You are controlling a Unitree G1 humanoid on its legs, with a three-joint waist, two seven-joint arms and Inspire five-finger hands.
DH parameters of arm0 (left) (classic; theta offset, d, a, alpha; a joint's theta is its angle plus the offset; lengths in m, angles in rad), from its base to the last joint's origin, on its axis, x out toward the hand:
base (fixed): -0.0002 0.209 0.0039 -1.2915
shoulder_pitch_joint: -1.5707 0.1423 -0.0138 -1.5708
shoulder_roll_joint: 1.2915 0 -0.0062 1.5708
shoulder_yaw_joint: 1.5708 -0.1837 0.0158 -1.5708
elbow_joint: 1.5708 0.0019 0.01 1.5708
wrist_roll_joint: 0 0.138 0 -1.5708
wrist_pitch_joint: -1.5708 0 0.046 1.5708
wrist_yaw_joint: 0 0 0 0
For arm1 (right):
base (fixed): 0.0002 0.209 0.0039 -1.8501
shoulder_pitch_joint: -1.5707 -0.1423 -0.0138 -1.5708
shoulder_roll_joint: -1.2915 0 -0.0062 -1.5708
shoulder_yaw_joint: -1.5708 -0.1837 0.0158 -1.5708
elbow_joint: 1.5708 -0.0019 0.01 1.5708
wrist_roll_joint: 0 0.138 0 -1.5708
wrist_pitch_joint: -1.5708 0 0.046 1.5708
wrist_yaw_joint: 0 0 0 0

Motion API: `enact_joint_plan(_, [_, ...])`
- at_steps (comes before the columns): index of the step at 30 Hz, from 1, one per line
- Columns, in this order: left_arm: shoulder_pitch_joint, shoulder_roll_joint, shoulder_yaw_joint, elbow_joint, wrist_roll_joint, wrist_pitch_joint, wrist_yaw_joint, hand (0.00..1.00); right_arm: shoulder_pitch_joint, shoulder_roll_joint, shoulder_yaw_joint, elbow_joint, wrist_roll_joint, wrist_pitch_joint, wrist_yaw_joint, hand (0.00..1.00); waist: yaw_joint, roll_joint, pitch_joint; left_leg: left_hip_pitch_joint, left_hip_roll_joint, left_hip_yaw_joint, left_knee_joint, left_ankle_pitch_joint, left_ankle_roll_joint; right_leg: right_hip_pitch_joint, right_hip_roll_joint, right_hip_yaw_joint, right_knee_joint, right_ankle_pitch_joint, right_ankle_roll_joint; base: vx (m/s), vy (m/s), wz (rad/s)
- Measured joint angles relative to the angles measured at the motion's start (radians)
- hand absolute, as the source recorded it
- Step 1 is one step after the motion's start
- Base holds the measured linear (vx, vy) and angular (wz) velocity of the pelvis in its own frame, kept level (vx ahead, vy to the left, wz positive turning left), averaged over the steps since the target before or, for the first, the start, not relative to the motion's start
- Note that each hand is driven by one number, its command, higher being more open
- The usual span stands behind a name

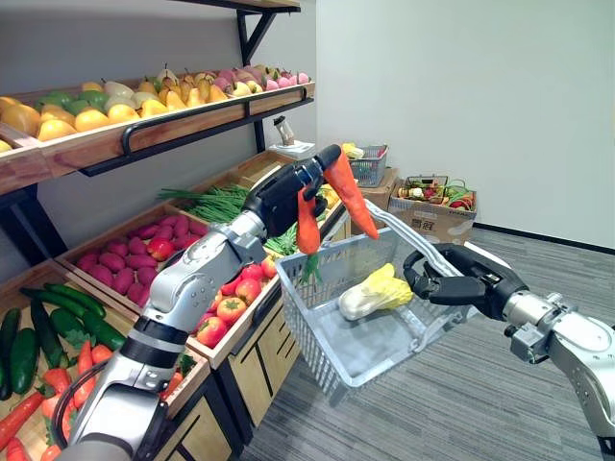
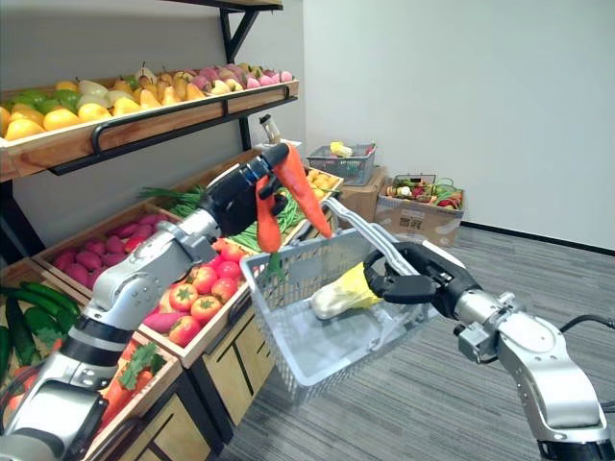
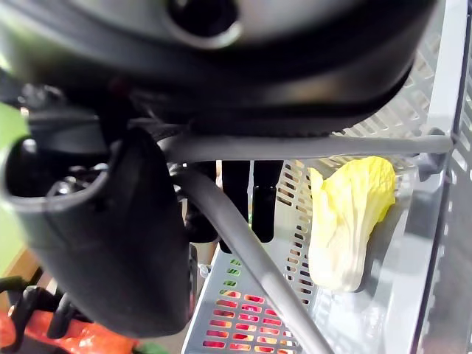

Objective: Pick vegetable in the basket

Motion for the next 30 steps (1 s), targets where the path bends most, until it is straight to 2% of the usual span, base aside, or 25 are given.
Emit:
enact_joint_plan(7, [0.000, -0.008, -0.026, 0.024, 0.000, -0.010, -0.015, 0.00, -0.052, -0.001, 0.044, -0.021, 0.002, 0.029, 0.037, 0.00, -0.010, 0.000, -0.013, 0.004, 0.000, 0.006, -0.002, -0.001, -0.001, 0.000, 0.002, 0.005, 0.000, 0.001, 0.001, 0.00, 0.000, -0.02])
enact_joint_plan(12, [0.000, -0.017, -0.039, 0.045, 0.000, -0.025, 0.011, 0.00, -0.056, -0.001, 0.068, -0.023, 0.001, 0.048, 0.037, 0.00, -0.024, -0.002, -0.020, 0.012, 0.000, 0.018, -0.002, -0.002, -0.002, 0.001, 0.006, 0.014, 0.001, 0.001, 0.001, 0.00, 0.000, -0.07])
enact_joint_plan(20, [0.003, -0.037, -0.040, 0.037, 0.034, -0.032, 0.009, 0.00, -0.056, -0.001, 0.068, -0.023, -0.001, 0.062, 0.030, 0.00, -0.026, -0.001, -0.020, 0.012, 0.002, 0.019, -0.001, -0.002, -0.003, 0.001, 0.008, 0.015, 0.002, 0.001, 0.001, 0.00, 0.000, 0.00])
enact_joint_plan(30, [0.129, -0.041, -0.039, -0.059, 0.088, -0.043, -0.012, 0.00, -0.055, -0.006, 0.056, -0.022, -0.001, 0.062, 0.015, 0.00, -0.022, -0.002, -0.020, 0.011, 0.003, 0.010, -0.002, -0.002, -0.003, 0.005, 0.005, 0.005, 0.002, 0.000, 0.002, 0.00, 0.000, 0.02])
